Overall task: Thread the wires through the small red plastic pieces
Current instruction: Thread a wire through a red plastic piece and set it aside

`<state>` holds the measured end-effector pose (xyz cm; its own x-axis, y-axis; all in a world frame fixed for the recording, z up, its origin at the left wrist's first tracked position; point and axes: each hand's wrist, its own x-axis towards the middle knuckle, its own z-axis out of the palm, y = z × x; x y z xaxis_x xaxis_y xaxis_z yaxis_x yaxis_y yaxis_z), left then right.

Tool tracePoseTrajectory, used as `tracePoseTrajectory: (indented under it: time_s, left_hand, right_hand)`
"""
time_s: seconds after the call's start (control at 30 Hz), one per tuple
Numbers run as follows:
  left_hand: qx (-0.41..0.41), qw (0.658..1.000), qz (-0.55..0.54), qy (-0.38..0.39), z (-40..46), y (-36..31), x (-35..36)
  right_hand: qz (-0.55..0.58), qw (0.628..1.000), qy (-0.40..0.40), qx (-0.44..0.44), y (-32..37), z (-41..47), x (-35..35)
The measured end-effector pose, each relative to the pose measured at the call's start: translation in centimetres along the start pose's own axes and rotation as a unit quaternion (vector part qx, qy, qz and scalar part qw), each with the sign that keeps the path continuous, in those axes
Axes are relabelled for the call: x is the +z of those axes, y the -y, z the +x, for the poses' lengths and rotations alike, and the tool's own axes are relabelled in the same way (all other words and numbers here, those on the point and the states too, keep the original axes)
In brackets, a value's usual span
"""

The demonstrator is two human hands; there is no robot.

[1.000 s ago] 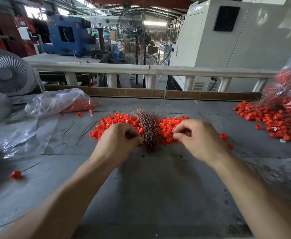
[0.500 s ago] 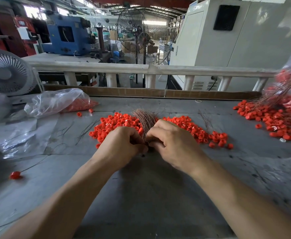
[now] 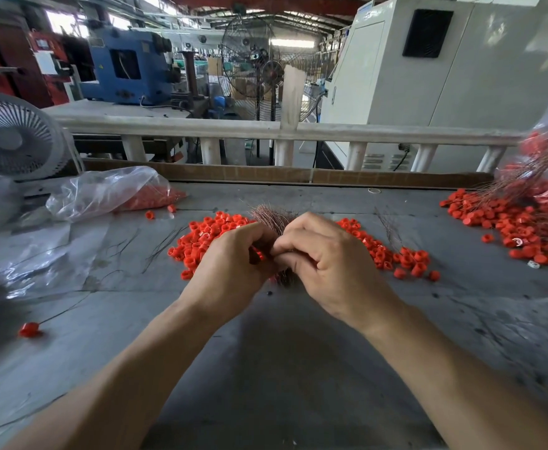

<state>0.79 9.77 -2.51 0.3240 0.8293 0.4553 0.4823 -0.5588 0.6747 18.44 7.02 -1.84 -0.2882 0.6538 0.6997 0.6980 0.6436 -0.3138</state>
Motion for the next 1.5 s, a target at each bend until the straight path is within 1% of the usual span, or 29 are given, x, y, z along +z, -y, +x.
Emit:
tracePoseTrajectory:
  time_s: [0.2, 0.3, 0.43, 0.53, 0.67, 0.8, 0.87, 0.93, 0.97, 1.03, 1.13, 1.2, 1.33, 1.4, 1.5]
  left_hand:
    - [0.038, 0.999, -0.019, -0.015, 0.0, -0.3, -0.1]
    - [0.035, 0.998, -0.042, -0.025, 0.0, -0.3, 0.0]
    - [0.021, 0.991, -0.132, -0.033, 0.1, -0.3, -0.1]
    - [0.011, 0.979, -0.199, -0.040, 0.3, -0.3, -0.2]
    - [-0.032, 0.957, -0.282, -0.060, 0.5, -0.3, -0.5]
    - [-0.053, 0.953, -0.296, -0.035, 0.6, -0.3, -1.2]
    - [-0.076, 0.961, -0.257, -0.061, 0.8, 0.1, -1.8]
    - [-0.100, 0.979, -0.144, -0.101, 1.0, 0.9, -2.2]
    - [-0.109, 0.985, -0.075, -0.107, 1.1, 1.3, -2.3]
    - [-0.128, 0.987, 0.030, -0.086, 1.1, 1.7, -2.3]
    - [-0.145, 0.980, 0.123, -0.057, 1.0, 2.3, -2.1]
    - [-0.145, 0.977, 0.148, -0.052, 1.0, 2.6, -2.2]
    - [-0.125, 0.976, 0.174, -0.044, 0.9, 2.7, -2.1]
    - [-0.105, 0.975, 0.191, -0.033, 0.9, 2.7, -1.8]
    - [-0.094, 0.973, 0.212, -0.018, 0.8, 2.9, -1.3]
  right_hand:
    - [0.058, 0.997, -0.037, 0.015, 0.2, 0.2, 0.0]
    - [0.097, 0.994, -0.049, 0.025, 0.4, 0.2, 0.0]
    - [0.172, 0.980, -0.033, 0.099, 0.5, 0.0, 0.0]
    - [0.159, 0.981, -0.011, 0.110, 0.4, -0.1, 0.0]
    - [0.142, 0.982, -0.019, 0.123, 0.0, -0.1, 0.0]
    - [0.170, 0.973, -0.045, 0.151, -0.2, -0.3, -0.1]
    - [0.222, 0.956, -0.078, 0.174, -0.3, -0.2, -0.4]
    - [0.287, 0.932, -0.125, 0.183, -0.1, -0.1, -0.9]
    - [0.319, 0.917, -0.149, 0.186, 0.1, 0.0, -1.1]
    - [0.367, 0.891, -0.189, 0.190, 0.4, 0.2, -1.6]
    - [0.404, 0.863, -0.223, 0.205, 0.5, 0.3, -2.2]
    - [0.426, 0.844, -0.222, 0.237, 0.3, 0.4, -2.3]
    - [0.428, 0.818, -0.184, 0.336, -0.2, 0.2, -1.7]
    - [0.416, 0.815, -0.156, 0.373, -0.3, 0.0, -1.1]
    - [0.401, 0.821, -0.116, 0.391, -0.1, -0.3, -0.2]
